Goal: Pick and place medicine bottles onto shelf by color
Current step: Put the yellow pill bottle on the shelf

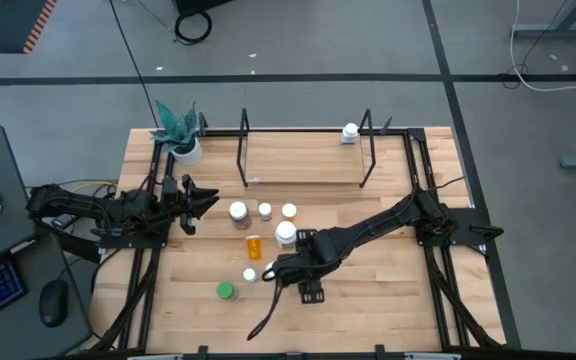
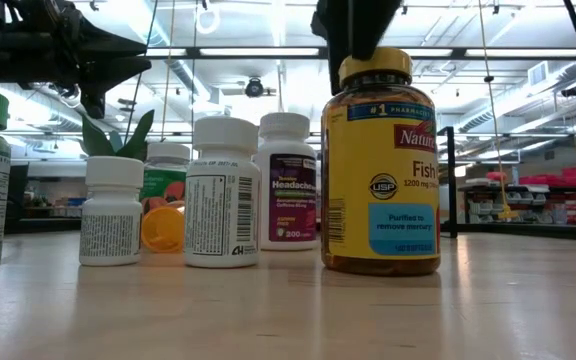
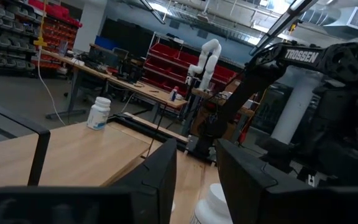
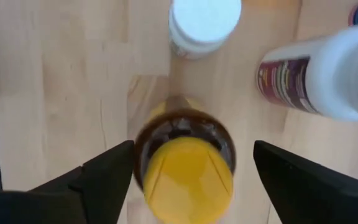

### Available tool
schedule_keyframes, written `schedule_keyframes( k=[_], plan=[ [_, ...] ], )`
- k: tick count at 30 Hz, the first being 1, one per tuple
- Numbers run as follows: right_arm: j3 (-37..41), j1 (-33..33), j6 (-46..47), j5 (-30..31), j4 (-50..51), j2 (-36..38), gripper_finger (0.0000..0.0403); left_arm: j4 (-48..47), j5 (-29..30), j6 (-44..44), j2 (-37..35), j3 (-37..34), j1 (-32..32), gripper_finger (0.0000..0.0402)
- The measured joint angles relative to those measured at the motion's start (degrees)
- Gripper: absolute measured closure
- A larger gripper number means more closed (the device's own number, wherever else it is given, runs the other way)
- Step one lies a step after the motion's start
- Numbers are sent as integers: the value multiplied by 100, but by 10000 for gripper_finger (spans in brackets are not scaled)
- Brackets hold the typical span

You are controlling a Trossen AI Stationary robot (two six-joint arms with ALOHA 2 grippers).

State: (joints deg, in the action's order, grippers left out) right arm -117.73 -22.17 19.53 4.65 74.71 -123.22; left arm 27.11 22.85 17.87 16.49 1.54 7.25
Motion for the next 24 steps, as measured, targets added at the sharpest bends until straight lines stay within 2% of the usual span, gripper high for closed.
schedule_keyframes(
  k=[6, 24],
  plan=[
    [71, -80, -13, 0, 121, 7, 69, -4, 0, 0, 0, 0, 2, 278],
    [289, -36, -279, -87, 0, 15, 166, -20, 0, 0, 0, 0, 1, 272]
  ],
)
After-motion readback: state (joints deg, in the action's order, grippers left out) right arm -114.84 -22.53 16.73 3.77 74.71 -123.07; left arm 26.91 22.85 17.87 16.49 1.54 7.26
